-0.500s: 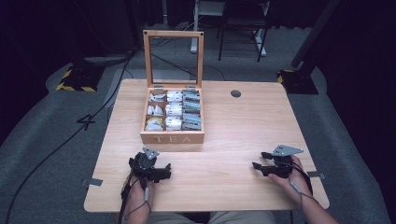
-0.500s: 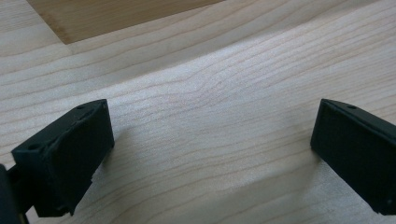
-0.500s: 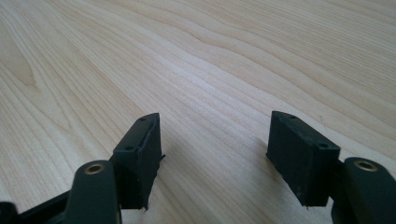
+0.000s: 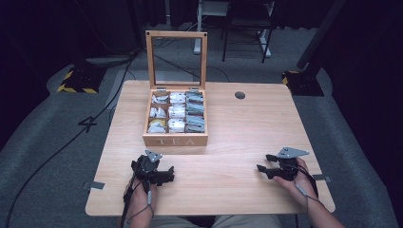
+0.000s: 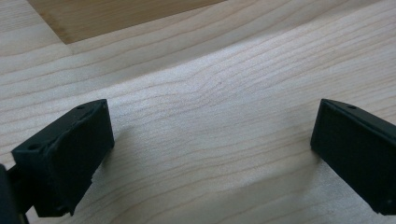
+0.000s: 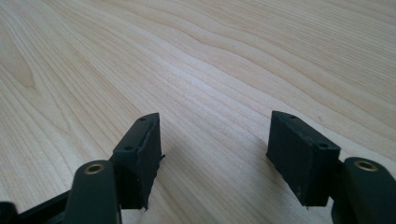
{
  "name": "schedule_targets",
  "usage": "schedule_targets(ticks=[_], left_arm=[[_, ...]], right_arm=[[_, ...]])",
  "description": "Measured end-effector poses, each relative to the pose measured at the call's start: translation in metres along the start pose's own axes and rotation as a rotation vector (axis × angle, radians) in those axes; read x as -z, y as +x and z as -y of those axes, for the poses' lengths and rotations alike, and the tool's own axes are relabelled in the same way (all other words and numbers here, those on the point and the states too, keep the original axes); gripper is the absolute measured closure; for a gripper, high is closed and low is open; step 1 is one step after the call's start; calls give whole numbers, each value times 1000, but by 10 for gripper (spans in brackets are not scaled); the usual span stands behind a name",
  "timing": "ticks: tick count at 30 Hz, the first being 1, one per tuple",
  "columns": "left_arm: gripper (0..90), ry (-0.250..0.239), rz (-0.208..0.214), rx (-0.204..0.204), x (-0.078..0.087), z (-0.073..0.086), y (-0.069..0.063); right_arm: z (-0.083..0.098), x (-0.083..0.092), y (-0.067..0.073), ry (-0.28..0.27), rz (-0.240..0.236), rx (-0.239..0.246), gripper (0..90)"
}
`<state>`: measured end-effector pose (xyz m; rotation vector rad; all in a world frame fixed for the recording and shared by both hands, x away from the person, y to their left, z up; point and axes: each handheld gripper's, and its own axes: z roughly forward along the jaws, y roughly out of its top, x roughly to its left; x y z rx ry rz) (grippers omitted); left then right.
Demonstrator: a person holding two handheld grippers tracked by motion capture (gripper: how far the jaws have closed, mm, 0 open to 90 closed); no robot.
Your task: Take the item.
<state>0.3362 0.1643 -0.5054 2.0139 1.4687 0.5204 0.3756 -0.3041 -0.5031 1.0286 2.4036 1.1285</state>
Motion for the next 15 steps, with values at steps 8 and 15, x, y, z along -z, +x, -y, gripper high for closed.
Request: schedule_targets(ticks=[8,15], left_arm=[[0,-1,-1,2,0,0,0],[0,-1,0,3,0,0,0]], right_arm=[[1,3,-1,-27,3,7,467],[-2,9,0,-98,-15,-3,477]])
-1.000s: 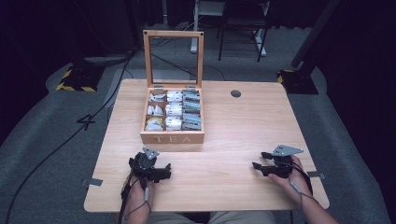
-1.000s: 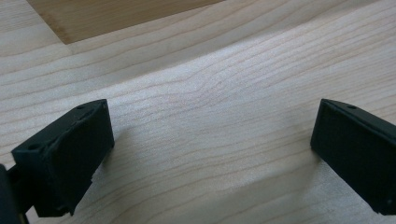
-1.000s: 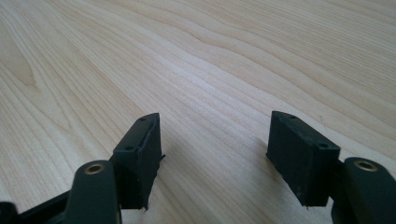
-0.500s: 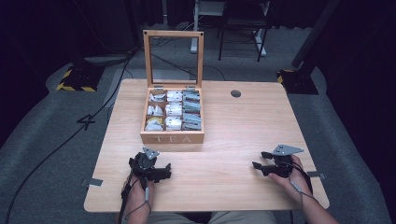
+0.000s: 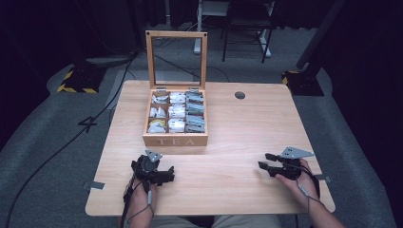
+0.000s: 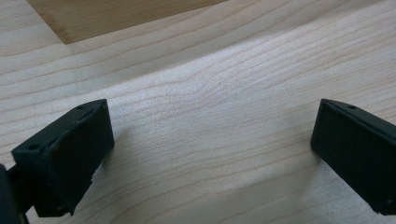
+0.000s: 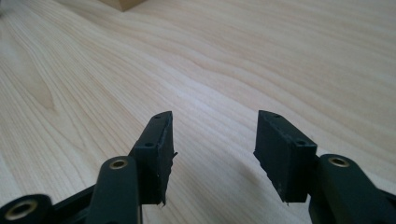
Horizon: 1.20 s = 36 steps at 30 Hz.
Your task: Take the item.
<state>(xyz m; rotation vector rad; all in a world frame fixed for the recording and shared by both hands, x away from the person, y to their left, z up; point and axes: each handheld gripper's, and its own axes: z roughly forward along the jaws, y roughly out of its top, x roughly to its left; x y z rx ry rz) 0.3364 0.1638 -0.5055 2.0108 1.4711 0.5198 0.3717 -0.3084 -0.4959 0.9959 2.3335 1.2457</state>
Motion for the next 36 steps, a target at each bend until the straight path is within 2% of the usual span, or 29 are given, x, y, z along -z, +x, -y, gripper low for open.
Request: schedule_targets(ticks=[2,10,23,27,28,29,33,36], left_arm=[[0,0,0,0,0,0,0],[0,0,0,0,0,0,0],[0,0,-1,-1,0,0,0],[0,-1,0,0,0,0,0],[0,-1,0,0,0,0,0],[0,0,0,-1,0,0,0],[1,-2,-1,-9,0,0,1],[0,-2,-1,-9,0,0,1]], right_arm=[[-4,3,2,-32,-2,11,477],[-16,12,11,-101,-28,39,471],[-30,19,13,-111,-67,29,478],[-49,18,12,-106,-81,65,479],[-49,18,12,-106,-81,65,479],[-61,16,11,-109,-91,79,480],[-80,13,10,-109,-92,104,480],[-93,10,10,-123,-101,95,480]])
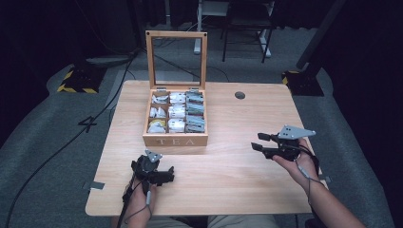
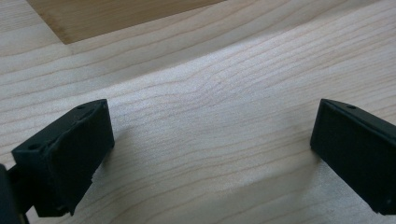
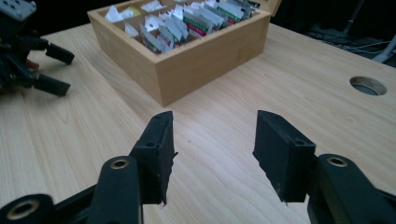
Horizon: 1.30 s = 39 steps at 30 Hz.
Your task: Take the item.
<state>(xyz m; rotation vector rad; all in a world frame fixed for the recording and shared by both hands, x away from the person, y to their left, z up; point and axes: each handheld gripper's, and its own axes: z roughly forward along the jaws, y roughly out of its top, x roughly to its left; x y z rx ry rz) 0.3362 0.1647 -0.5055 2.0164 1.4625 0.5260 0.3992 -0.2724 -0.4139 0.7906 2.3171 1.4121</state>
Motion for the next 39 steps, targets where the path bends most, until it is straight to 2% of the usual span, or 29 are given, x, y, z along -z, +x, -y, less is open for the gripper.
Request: schedule_targets(ticks=[2,9,10,17,26,29,30,36,39], left_arm=[[1,-1,0,1,0,0,0],[0,0,0,1,0,0,0],[1,0,0,0,0,0,0],[0,1,2,2,0,0,0],[0,-1,0,-1,0,0,0],[1,-3,-4,5,0,1,0],[0,-2,1,7,1,1,-1],[0,-2,1,6,1,1,-1],[0,-2,-1,9,1,1,-1]], right_arm=[[-5,-3,0,-7,-14,-14,479],[-24,-16,2,-13,-34,-8,485],[-32,-23,3,-6,-41,1,486],[-56,-45,4,22,-67,31,488],[-84,-71,0,30,-97,39,493],[-89,-77,-1,30,-105,34,494],[-93,-84,-2,32,-114,30,495],[-101,-104,-8,43,-110,6,501],[-104,-112,-9,51,-102,14,500]])
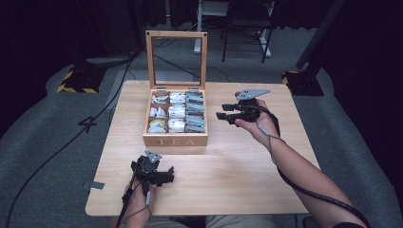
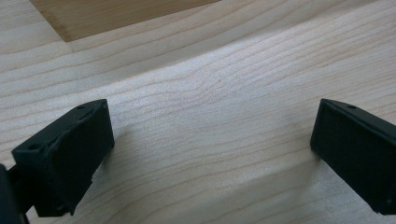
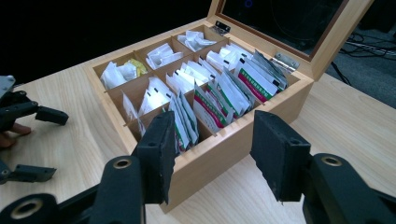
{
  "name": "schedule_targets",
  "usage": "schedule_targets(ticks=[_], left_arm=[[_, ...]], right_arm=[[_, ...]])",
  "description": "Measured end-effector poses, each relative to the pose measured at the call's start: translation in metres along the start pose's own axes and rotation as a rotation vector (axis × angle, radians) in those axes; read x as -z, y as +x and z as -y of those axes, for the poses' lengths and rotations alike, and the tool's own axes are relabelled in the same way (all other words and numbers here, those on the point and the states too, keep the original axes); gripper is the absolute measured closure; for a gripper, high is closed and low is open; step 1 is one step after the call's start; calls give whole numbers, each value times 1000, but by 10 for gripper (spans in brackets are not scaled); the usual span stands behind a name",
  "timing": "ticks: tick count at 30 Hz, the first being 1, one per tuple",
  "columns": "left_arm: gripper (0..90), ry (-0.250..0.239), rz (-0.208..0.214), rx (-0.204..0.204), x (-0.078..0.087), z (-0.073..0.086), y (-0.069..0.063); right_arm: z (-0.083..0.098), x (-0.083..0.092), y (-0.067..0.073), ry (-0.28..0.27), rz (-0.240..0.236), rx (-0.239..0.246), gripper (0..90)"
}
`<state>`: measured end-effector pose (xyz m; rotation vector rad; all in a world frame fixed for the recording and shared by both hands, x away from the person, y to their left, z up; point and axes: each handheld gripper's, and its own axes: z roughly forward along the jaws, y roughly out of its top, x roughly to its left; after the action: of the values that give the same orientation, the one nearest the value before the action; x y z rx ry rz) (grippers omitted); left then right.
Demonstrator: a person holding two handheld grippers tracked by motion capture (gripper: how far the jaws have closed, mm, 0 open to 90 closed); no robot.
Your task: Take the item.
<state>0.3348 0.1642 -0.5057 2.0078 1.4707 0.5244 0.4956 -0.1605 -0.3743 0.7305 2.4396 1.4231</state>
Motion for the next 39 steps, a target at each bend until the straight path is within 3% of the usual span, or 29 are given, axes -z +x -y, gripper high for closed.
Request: schedule_targets(ticks=[4,11,21,27,39], left_arm=[[0,1,-1,-1,0,0,0],[0,2,-3,-2,-1,-1,0],[0,2,-4,0,-1,-1,-1],[0,0,-2,4,-2,-2,-2],[0,4,-5,0,-2,-3,-2]], right_arm=[[-6,-11,0,2,-10,-12,499],[-16,-33,3,52,-5,10,510],[-29,-56,8,80,-11,22,525],[-36,-74,19,105,-28,54,535],[-42,-100,29,131,-62,33,562]])
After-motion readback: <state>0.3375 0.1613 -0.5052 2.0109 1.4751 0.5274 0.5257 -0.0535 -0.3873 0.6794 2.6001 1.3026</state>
